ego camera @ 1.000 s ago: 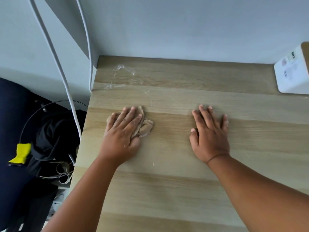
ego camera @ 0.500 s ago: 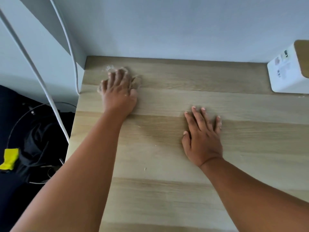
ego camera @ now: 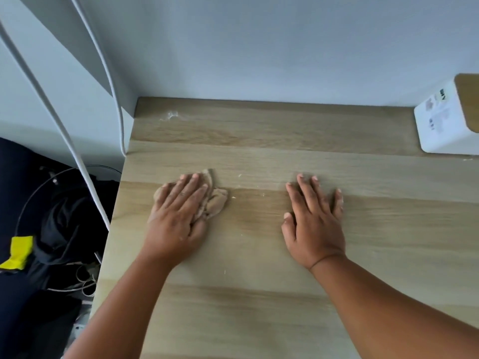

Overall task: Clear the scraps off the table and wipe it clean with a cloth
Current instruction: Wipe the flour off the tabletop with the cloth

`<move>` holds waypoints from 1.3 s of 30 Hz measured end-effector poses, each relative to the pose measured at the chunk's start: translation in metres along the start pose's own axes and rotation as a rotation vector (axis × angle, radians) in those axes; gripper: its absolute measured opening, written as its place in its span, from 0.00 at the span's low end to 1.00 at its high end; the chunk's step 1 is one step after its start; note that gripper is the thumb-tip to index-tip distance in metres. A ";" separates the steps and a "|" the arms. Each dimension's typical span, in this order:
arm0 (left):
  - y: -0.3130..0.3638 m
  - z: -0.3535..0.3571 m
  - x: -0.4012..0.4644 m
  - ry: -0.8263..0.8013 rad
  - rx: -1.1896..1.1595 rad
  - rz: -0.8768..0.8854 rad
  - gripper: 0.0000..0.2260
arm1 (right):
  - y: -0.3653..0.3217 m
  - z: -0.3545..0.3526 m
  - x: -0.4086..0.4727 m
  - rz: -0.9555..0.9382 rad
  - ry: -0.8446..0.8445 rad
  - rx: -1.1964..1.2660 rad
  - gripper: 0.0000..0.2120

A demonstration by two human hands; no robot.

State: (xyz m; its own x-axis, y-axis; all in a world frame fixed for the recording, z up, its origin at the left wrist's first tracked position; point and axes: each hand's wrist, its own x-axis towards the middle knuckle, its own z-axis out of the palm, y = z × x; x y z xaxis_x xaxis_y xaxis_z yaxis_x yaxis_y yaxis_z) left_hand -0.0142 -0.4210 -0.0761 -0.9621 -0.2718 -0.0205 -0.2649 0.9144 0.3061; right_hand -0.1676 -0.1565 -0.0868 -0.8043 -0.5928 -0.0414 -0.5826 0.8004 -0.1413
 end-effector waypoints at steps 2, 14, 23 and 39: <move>-0.014 -0.005 0.018 0.019 0.031 -0.155 0.30 | 0.000 0.000 0.000 0.001 0.000 -0.004 0.31; -0.017 -0.019 0.184 0.024 0.031 -0.488 0.31 | 0.000 -0.002 0.001 0.004 -0.036 -0.007 0.32; -0.031 -0.017 0.101 -0.037 0.013 -0.126 0.31 | 0.000 -0.003 -0.001 0.002 -0.021 0.002 0.31; -0.027 -0.014 0.115 0.075 -0.027 -0.208 0.27 | -0.001 -0.003 -0.001 -0.002 -0.019 -0.007 0.31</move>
State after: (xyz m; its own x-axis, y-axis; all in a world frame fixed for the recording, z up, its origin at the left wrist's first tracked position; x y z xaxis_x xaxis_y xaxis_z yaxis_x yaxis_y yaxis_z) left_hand -0.1170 -0.4813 -0.0737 -0.8792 -0.4762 -0.0154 -0.4543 0.8282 0.3282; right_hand -0.1670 -0.1566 -0.0834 -0.8005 -0.5963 -0.0603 -0.5855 0.7995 -0.1341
